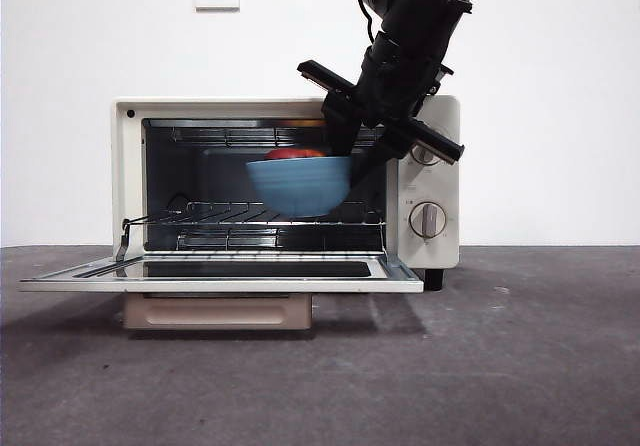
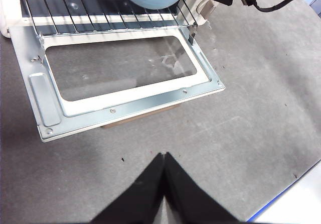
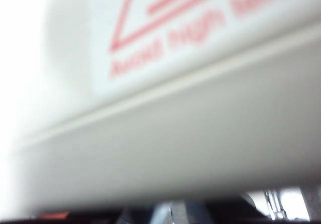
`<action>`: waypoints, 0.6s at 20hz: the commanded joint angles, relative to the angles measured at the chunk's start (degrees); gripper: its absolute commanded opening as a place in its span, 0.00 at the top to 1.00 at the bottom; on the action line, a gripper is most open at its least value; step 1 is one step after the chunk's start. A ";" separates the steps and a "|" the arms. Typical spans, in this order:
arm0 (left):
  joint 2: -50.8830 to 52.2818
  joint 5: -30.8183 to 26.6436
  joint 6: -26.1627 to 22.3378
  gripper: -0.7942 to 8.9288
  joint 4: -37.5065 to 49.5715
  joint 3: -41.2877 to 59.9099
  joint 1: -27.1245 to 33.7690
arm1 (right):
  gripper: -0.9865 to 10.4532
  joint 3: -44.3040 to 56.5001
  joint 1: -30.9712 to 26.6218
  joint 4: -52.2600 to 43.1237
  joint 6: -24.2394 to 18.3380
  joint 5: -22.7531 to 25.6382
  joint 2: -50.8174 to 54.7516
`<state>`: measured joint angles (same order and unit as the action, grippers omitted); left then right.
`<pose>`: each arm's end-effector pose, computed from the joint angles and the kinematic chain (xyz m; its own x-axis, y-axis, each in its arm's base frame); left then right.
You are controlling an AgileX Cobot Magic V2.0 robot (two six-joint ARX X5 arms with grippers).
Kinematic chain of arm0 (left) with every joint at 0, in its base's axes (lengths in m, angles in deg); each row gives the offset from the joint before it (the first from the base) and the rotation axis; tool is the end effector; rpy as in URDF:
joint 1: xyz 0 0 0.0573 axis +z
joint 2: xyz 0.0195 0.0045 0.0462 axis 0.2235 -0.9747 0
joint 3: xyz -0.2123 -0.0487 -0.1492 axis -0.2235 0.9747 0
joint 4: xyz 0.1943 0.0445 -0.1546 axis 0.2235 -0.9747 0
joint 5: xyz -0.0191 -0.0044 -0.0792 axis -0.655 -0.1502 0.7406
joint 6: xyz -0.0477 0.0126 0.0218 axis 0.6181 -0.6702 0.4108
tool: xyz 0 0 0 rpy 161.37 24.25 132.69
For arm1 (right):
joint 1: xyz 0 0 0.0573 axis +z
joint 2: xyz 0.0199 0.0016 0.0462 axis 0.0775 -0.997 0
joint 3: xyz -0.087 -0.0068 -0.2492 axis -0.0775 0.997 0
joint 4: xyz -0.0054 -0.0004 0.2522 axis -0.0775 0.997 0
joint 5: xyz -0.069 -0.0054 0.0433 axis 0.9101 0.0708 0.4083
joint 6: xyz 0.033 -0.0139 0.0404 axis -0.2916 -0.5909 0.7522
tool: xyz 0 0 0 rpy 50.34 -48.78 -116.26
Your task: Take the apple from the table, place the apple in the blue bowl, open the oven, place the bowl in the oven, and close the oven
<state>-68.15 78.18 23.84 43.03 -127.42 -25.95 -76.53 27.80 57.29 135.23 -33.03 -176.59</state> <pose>0.1059 -0.0375 0.2880 0.6154 -0.5903 -0.5223 0.4784 0.8064 -0.3477 0.3488 0.2192 0.2524 0.6296 0.3667 -0.6849 0.2078 0.7700 0.6033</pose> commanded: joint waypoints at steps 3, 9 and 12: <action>-0.26 0.28 -0.09 0.91 0.31 -0.33 -0.22 | 0.80 -1.55 0.52 -0.55 -1.20 0.02 -1.27; -0.31 0.28 -0.09 0.91 0.35 -0.33 -0.22 | 0.80 -1.55 0.52 -0.55 -3.93 -1.07 -0.70; -0.31 0.28 -0.09 0.91 0.37 -0.33 -0.22 | 0.80 -1.55 0.55 -0.46 -4.39 -1.03 0.26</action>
<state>-68.15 78.16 23.84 42.89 -127.42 -25.95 -76.56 27.85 57.23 131.78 -34.28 -176.32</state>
